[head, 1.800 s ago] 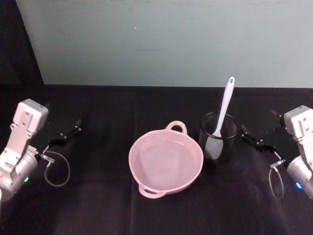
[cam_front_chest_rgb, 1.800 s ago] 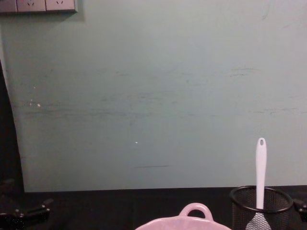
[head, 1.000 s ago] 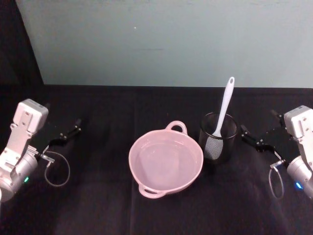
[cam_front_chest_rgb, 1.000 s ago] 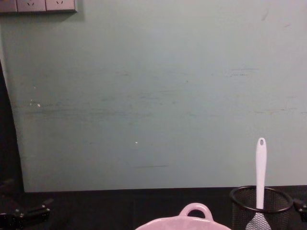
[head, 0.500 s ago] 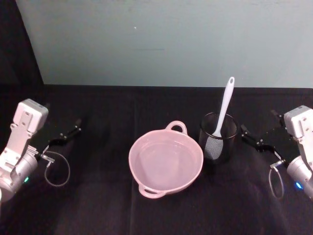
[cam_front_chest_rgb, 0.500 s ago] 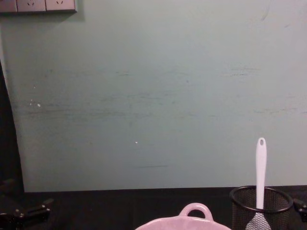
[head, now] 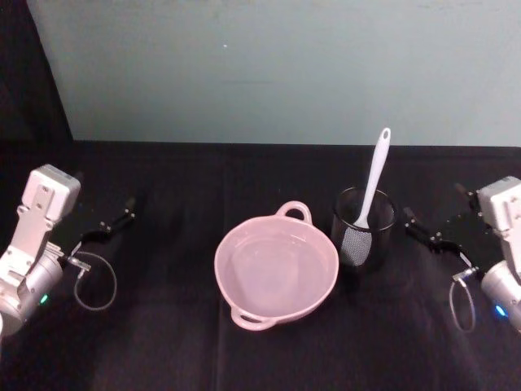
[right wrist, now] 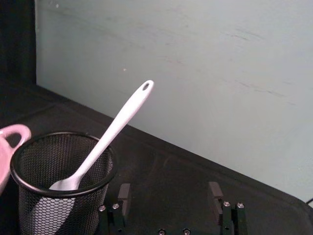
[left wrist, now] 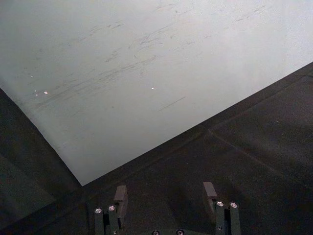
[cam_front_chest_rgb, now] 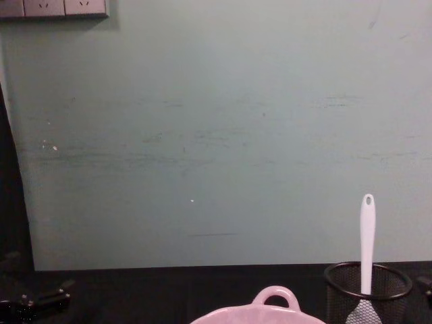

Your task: Use the one hand to pick up the spoon and stir the clear water in the bowl.

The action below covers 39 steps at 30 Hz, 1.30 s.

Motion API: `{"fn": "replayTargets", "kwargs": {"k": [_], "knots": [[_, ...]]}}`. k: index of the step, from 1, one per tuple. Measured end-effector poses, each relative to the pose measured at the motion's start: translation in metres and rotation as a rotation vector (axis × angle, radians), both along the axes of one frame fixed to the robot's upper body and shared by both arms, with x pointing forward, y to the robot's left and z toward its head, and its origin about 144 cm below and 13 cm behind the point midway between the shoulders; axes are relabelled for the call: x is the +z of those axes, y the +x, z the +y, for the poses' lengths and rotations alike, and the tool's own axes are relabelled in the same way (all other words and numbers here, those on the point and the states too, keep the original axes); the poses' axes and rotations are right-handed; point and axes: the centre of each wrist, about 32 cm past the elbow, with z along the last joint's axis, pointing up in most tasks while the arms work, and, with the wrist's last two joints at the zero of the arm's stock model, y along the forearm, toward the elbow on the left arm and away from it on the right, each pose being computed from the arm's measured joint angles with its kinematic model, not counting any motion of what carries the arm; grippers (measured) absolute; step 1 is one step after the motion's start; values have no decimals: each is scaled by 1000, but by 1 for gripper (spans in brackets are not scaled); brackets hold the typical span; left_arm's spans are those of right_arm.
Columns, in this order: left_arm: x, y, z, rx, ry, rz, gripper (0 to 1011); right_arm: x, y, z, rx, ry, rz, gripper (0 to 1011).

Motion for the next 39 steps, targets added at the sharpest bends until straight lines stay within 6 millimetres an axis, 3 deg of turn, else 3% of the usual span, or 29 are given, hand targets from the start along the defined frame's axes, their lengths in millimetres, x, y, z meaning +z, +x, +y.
{"fn": "replayTargets", "kwargs": {"k": [10, 16, 28, 39], "knots": [[0, 0, 0, 0, 0, 0, 1005, 17, -25, -14, 3, 158, 15, 1003], [0, 0, 0, 0, 0, 0, 1005, 28, -22, -18, 64, 311, 54, 1003], [0, 0, 0, 0, 0, 0, 1005, 39, 33, -25, 231, 722, 282, 1003], [0, 0, 0, 0, 0, 0, 1005, 47, 73, -34, 285, 905, 453, 1003]]}}
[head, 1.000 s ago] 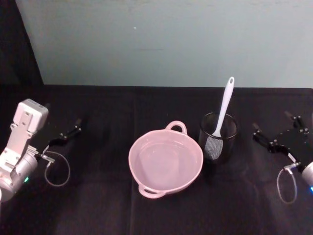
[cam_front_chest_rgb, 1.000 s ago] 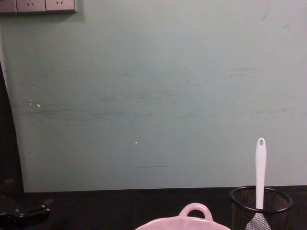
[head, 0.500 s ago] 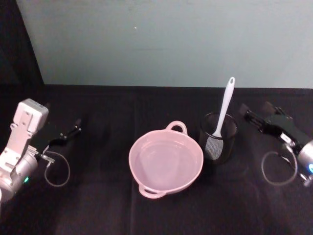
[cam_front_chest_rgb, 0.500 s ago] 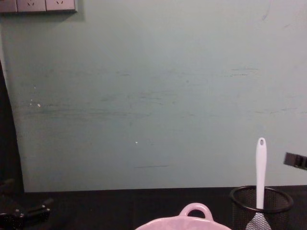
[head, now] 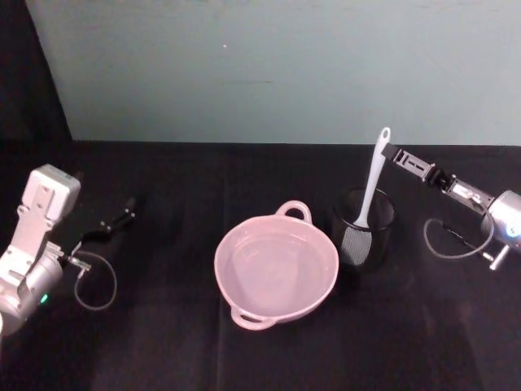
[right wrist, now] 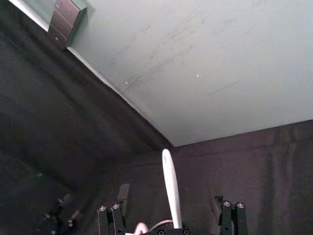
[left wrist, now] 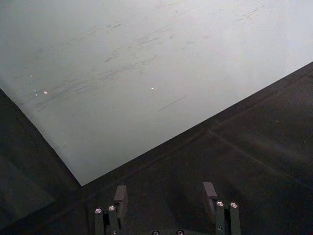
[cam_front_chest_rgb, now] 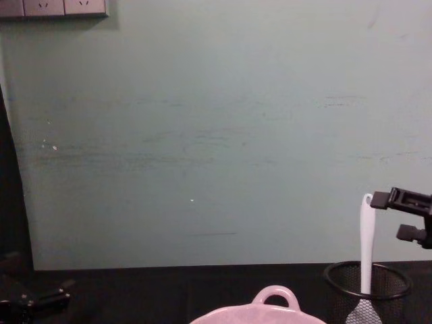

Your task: Use the one hand to pick up the spoon and stir the clear water in the bowl.

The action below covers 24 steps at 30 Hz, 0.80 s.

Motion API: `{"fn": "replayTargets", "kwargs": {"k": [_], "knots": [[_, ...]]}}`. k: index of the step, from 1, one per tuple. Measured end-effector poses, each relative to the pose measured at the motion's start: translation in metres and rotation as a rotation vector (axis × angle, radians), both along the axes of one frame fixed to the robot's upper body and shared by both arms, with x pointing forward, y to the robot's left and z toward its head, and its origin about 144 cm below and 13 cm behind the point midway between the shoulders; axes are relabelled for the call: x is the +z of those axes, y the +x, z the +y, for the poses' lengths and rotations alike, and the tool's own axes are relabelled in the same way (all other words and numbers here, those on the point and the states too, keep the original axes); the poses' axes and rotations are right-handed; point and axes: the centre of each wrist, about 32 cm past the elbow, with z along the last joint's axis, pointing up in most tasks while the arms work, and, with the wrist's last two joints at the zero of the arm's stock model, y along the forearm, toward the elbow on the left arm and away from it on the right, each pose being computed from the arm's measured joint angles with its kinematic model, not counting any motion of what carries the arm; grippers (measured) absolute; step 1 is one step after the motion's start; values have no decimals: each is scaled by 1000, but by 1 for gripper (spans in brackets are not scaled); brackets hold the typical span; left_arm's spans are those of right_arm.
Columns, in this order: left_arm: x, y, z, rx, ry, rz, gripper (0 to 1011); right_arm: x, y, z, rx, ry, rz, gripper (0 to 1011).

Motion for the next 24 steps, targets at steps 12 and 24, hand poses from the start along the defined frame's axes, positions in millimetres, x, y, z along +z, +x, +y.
{"fn": "replayTargets", "kwargs": {"k": [12, 24], "knots": [[0, 0, 0, 0, 0, 0, 1005, -9, 36, -3, 111, 105, 57, 1003], [0, 0, 0, 0, 0, 0, 1005, -19, 53, -2, 169, 103, 22, 1003]]}}
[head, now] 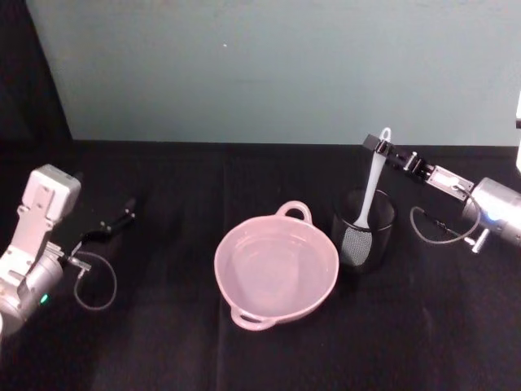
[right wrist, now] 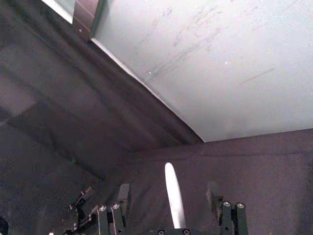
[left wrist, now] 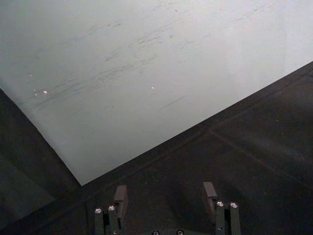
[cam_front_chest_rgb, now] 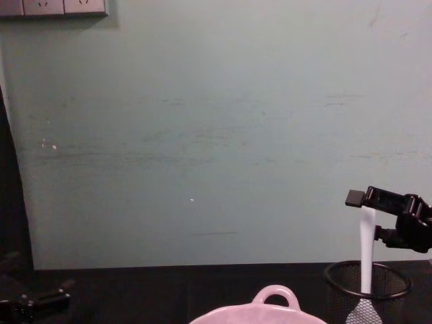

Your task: Use the one hand to pick up the spoon and stir the clear water in the bowl.

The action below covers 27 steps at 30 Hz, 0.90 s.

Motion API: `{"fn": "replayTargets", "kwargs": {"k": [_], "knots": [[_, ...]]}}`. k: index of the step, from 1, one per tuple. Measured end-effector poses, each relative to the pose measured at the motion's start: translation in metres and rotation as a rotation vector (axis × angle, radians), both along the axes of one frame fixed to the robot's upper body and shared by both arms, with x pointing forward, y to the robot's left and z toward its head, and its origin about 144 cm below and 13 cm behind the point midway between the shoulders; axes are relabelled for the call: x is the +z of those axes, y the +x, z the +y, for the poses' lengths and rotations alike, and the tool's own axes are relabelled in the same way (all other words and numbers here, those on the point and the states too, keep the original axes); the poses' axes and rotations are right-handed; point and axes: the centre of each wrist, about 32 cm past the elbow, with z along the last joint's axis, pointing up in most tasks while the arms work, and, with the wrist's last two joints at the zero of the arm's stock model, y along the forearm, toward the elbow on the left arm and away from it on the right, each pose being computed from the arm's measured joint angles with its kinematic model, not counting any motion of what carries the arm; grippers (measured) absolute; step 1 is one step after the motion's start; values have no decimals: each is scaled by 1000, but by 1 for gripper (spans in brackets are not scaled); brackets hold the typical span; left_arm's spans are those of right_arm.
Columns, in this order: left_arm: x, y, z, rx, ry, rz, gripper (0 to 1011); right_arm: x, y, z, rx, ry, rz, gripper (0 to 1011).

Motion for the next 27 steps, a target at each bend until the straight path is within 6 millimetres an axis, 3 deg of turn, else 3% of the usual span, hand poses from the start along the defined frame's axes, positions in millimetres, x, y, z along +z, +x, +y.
{"fn": "replayTargets", "kwargs": {"k": [15, 27], "knots": [[0, 0, 0, 0, 0, 0, 1005, 13, 8, -8, 58, -41, 16, 985], [0, 0, 0, 0, 0, 0, 1005, 19, 9, -10, 70, -33, 13, 681]]}}
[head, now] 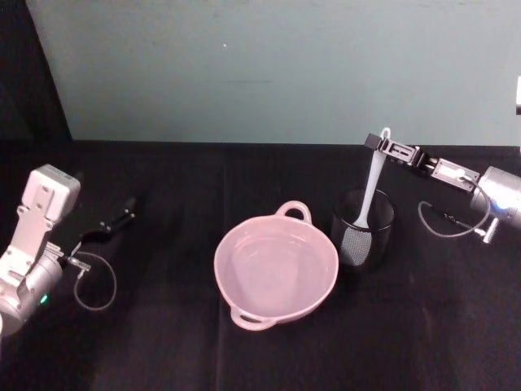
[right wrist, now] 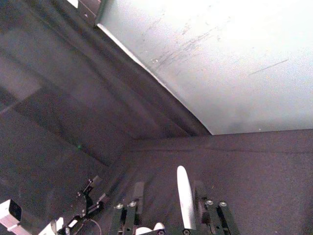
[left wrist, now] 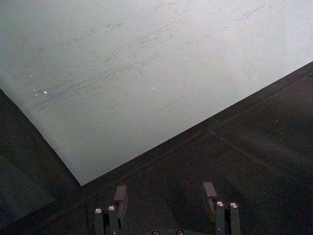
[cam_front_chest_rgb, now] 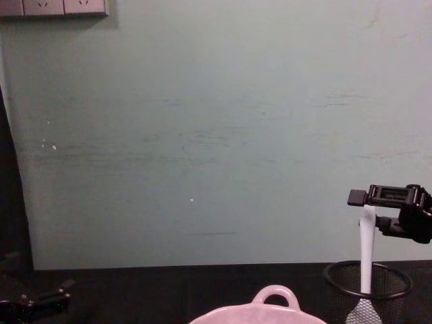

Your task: Use the one hand to pick up the spoon and stir the clear water in the bowl.

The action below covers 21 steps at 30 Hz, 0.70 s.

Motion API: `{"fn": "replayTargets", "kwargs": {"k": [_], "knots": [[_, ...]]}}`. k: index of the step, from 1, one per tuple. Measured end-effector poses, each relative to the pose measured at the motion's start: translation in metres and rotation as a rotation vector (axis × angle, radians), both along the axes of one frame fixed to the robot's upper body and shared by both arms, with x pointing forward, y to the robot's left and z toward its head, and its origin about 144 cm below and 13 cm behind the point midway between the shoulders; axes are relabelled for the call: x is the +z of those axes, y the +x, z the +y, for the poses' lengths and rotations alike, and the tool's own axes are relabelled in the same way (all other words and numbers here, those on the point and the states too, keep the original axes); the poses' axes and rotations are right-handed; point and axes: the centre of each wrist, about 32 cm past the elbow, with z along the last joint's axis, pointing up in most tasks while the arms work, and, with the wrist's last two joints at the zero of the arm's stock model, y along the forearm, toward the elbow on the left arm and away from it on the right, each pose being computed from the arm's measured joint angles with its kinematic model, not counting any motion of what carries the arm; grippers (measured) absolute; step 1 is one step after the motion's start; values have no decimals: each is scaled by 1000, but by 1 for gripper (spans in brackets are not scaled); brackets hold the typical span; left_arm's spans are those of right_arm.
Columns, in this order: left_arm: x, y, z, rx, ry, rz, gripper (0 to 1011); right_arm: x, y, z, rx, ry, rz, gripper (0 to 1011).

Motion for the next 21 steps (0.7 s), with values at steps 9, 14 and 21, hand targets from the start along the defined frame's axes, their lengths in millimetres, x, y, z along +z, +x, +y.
{"fn": "replayTargets", "kwargs": {"k": [9, 14, 21], "knots": [[0, 0, 0, 0, 0, 0, 1005, 3, 0, 0, 7, -3, -6, 396], [0, 0, 0, 0, 0, 0, 1005, 6, -4, -1, 10, -30, -17, 221], [0, 0, 0, 0, 0, 0, 1005, 11, -11, -2, 11, -74, -41, 136]]}}
